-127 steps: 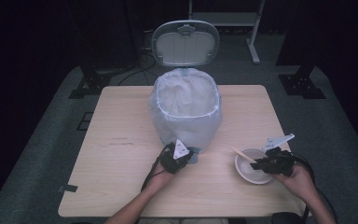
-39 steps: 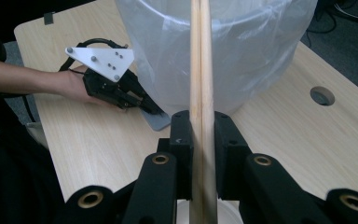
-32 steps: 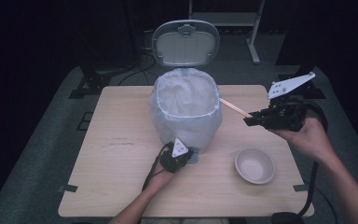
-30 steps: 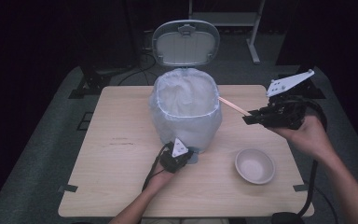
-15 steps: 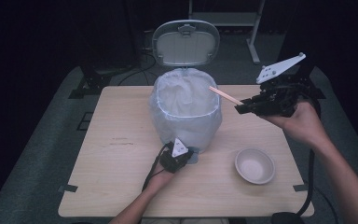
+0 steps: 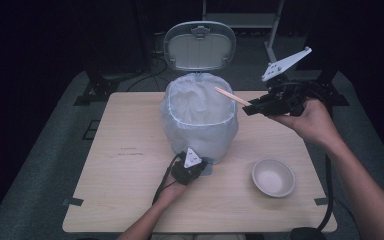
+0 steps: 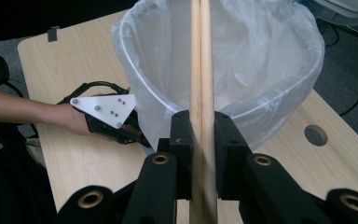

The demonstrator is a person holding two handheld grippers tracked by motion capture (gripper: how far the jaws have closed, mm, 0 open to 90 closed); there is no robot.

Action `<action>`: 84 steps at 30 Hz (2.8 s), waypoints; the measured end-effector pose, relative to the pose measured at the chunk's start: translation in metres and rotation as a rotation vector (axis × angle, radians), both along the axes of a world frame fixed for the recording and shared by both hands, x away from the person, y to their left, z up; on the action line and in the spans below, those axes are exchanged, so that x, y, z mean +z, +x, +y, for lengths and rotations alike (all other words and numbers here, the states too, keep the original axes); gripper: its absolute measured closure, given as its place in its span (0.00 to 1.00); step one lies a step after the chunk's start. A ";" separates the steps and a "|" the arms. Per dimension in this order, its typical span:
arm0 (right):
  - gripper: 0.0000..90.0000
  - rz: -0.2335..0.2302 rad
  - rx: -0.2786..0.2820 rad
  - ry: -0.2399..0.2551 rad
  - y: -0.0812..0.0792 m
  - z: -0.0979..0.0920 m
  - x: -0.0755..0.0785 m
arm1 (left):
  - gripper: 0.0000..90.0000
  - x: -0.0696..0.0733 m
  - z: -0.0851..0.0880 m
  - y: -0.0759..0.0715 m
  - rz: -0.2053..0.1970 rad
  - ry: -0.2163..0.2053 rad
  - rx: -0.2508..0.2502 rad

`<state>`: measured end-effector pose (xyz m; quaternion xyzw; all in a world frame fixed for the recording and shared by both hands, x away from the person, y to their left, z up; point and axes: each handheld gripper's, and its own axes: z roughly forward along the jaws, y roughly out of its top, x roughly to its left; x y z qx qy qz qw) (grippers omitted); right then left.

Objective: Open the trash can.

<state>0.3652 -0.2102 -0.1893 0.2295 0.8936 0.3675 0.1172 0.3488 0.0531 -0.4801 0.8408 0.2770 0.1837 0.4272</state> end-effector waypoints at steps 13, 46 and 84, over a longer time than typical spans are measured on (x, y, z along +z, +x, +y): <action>0.88 0.004 0.013 -0.027 0.014 0.023 0.010 | 0.98 0.000 0.000 0.000 0.004 -0.004 0.005; 0.88 0.015 0.045 -0.076 0.047 0.079 0.012 | 0.98 0.000 0.000 0.000 0.006 -0.003 0.007; 0.77 0.055 0.028 -0.031 0.057 0.073 0.000 | 0.98 0.000 0.001 0.001 0.007 -0.003 0.007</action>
